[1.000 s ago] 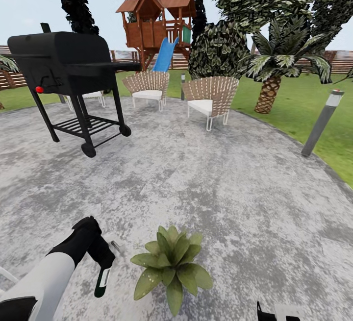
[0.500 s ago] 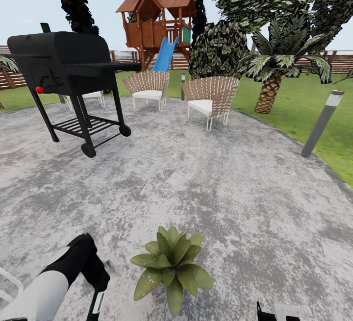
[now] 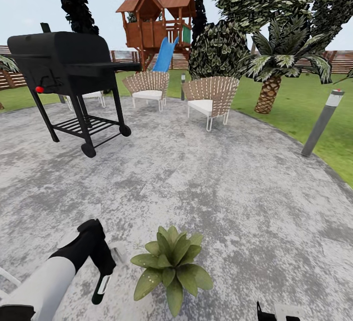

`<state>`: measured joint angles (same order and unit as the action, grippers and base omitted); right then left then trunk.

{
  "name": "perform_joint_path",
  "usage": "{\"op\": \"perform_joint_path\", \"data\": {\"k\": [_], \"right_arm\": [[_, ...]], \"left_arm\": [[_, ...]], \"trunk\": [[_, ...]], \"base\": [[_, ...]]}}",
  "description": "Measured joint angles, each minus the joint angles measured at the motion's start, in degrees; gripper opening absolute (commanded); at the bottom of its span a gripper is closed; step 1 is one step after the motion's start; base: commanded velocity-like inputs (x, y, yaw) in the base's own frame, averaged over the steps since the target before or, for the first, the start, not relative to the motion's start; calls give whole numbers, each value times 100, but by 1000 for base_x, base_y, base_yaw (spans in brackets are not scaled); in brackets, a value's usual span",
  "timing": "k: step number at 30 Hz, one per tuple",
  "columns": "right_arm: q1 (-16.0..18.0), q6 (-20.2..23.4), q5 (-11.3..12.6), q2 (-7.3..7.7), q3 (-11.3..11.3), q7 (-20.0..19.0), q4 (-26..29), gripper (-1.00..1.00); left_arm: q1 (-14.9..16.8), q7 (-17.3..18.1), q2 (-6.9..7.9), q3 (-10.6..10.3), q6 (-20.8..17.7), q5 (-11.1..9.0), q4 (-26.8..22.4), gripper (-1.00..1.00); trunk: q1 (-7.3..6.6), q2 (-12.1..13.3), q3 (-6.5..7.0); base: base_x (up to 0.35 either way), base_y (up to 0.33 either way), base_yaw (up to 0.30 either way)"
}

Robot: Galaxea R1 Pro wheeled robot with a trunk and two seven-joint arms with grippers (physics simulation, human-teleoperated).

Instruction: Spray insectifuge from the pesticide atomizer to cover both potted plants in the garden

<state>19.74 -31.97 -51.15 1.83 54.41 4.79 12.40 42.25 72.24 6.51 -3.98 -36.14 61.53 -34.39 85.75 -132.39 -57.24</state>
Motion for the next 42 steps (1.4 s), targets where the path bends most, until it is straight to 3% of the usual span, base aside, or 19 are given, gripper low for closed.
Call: {"op": "perform_joint_path", "data": {"k": [4,8,14,15,18,24,33,36,38,39,41,42], "right_arm": [[0,0,0,0,-2,0,0,100],[-1,0,0,0,-2,0,0,100],[-1,-8,-1,-17,-8,-5,2,100],[-1,-9,-2,-33,-10,-8,2,100],[-1,-10,-1,-35,-9,-9,1,100],[-1,-3,0,-35,-8,-9,-4,100],[0,-8,2,-44,-8,-5,0,100],[3,-9,1,-44,-8,-1,0,100],[0,-9,1,-44,-8,0,0,100],[-1,-9,0,-44,-8,0,0,100],[-1,-9,3,-40,-8,0,0,100],[1,-9,2,-38,-8,0,0,100]], "left_arm": [[-73,42,153,27,130,-31,59,-100],[-87,-19,250,161,123,-136,482,-100],[-139,-301,256,280,115,-162,571,-100],[-254,-584,255,307,106,-234,573,-100],[-269,-829,237,488,100,-346,566,-100],[-269,-850,194,499,81,-346,562,-100],[-290,-852,176,494,78,-351,573,-100],[-297,-990,51,500,76,-361,567,-100],[-297,-1343,-109,503,69,-377,566,-100],[-297,-1420,-176,503,68,-379,566,-100],[-298,-1530,-450,506,57,-404,568,-100],[-298,-1543,-497,503,68,-382,568,-100]], "trunk": [[0,0,0],[0,0,0],[0,0,0],[0,0,-1],[0,0,1],[0,0,18],[0,0,21],[0,0,21],[0,0,21],[0,0,21],[0,0,21],[0,0,21]], "base": [[0,0,0],[0,0,0],[0,0,0],[0,0,0],[0,0,-130],[0,221,-265],[0,201,-18],[0,4,0],[0,0,0],[0,0,0],[0,0,0],[0,0,0]]}}
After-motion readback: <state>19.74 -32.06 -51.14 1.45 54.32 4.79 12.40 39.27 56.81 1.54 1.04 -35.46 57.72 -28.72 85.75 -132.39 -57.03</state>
